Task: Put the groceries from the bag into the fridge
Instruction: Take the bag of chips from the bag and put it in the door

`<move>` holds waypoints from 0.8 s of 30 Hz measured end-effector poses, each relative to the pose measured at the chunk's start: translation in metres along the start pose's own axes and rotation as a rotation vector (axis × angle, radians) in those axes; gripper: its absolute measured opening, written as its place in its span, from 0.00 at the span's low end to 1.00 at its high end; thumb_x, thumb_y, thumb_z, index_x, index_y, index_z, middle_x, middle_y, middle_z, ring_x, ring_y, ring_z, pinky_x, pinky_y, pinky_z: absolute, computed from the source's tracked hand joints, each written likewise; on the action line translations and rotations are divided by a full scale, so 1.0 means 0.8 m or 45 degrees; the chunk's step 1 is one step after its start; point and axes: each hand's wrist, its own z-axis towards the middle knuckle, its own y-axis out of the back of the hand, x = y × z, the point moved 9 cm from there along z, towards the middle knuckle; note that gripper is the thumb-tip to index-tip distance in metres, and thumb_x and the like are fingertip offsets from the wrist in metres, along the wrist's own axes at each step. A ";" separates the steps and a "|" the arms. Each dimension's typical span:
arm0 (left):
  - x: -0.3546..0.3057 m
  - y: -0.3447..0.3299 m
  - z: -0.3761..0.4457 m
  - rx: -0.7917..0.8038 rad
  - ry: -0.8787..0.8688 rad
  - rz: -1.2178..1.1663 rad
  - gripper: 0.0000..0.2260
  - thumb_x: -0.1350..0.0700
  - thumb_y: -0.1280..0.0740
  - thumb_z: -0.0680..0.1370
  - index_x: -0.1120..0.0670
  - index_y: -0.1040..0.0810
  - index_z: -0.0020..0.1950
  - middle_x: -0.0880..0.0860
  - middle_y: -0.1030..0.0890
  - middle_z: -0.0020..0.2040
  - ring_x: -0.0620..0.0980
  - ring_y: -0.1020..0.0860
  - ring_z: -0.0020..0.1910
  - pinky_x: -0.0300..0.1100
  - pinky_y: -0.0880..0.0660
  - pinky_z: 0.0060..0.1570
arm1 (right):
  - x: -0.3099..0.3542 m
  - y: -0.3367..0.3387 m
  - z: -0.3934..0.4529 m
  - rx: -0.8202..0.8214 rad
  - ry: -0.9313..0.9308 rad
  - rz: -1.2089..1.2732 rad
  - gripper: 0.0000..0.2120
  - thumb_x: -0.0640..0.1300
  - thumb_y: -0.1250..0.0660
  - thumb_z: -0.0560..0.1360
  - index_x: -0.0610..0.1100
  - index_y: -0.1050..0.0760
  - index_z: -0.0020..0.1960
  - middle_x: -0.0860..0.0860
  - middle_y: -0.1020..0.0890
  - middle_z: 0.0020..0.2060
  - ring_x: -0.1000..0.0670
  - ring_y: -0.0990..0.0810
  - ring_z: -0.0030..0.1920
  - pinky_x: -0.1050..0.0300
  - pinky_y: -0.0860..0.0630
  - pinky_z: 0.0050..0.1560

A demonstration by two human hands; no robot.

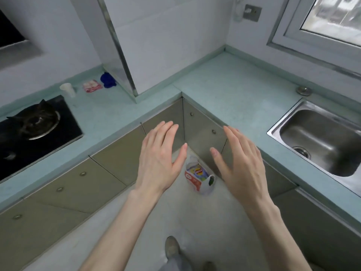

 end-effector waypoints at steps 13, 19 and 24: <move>0.117 -0.158 0.076 0.153 -0.085 -0.114 0.22 0.48 0.37 0.83 0.57 0.28 0.74 0.54 0.26 0.74 0.53 0.33 0.77 0.53 0.34 0.74 | -0.042 -0.160 0.048 0.086 -0.143 -0.089 0.26 0.54 0.35 0.83 0.44 0.31 0.77 0.50 0.26 0.74 0.46 0.27 0.74 0.51 0.31 0.73; 0.156 -0.284 0.089 0.206 -0.061 -0.129 0.22 0.47 0.38 0.83 0.57 0.28 0.74 0.53 0.27 0.74 0.52 0.33 0.77 0.49 0.36 0.76 | -0.115 -0.277 0.056 0.150 -0.207 -0.073 0.26 0.55 0.35 0.82 0.45 0.30 0.77 0.51 0.26 0.74 0.47 0.27 0.74 0.51 0.30 0.72; 0.187 -0.400 0.079 0.214 -0.042 -0.157 0.22 0.48 0.37 0.83 0.57 0.27 0.74 0.53 0.25 0.73 0.52 0.32 0.77 0.48 0.34 0.75 | -0.177 -0.379 0.039 0.177 -0.217 -0.048 0.25 0.56 0.37 0.84 0.44 0.30 0.76 0.51 0.26 0.74 0.48 0.26 0.73 0.52 0.30 0.71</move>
